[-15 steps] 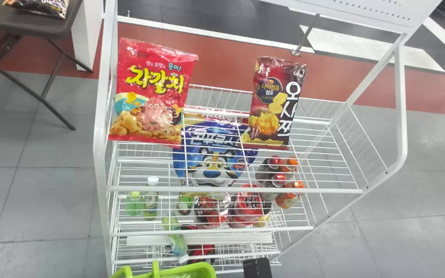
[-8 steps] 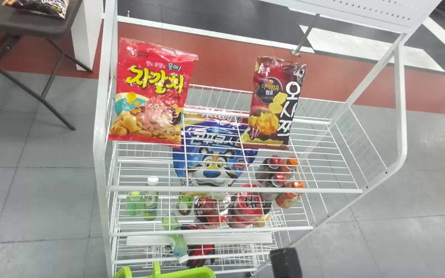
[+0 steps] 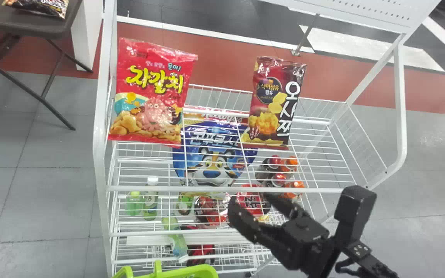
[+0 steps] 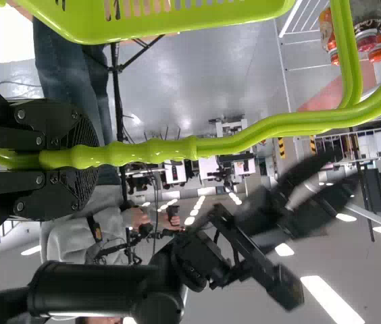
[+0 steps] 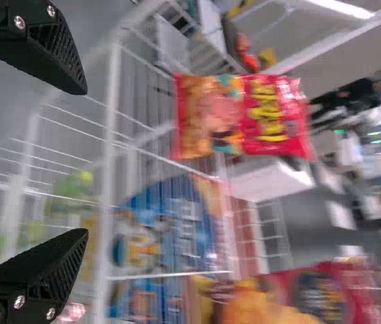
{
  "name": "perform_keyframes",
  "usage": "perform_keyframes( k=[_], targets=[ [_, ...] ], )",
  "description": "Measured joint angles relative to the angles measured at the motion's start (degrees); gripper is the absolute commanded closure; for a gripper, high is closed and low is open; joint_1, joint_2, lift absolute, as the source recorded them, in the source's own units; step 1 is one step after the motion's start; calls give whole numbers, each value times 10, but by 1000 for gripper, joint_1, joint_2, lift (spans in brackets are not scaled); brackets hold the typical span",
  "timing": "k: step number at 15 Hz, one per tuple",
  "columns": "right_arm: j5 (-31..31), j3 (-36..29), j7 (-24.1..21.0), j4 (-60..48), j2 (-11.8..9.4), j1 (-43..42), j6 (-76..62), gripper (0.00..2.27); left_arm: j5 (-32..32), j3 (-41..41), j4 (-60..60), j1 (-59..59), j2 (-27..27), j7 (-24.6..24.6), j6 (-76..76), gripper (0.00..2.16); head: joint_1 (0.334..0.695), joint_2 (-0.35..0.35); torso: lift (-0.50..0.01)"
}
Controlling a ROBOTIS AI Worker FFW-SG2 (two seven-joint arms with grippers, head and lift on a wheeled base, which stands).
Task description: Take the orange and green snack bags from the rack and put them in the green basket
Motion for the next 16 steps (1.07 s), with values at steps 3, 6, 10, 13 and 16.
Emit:
perform_keyframes(
  k=[3,6,10,13,16],
  targets=[
    [62,49,-23,40,8,9,-146,80,0,-1,1,1,-1,2,-5,2148,695,-350,0],
    [98,80,-53,66,14,21,-235,80,0,-1,3,1,-1,3,-6,2148,695,-350,0],
    [117,89,-74,73,22,30,-272,80,0,0,7,2,-1,2,-15,2145,695,-350,0],
    [121,90,-76,73,28,33,-287,80,0,1,10,1,-2,2,-20,2148,695,-350,0],
    [120,90,-76,73,31,34,-293,80,0,1,10,1,-2,2,-20,2148,695,-350,0]
  ],
)
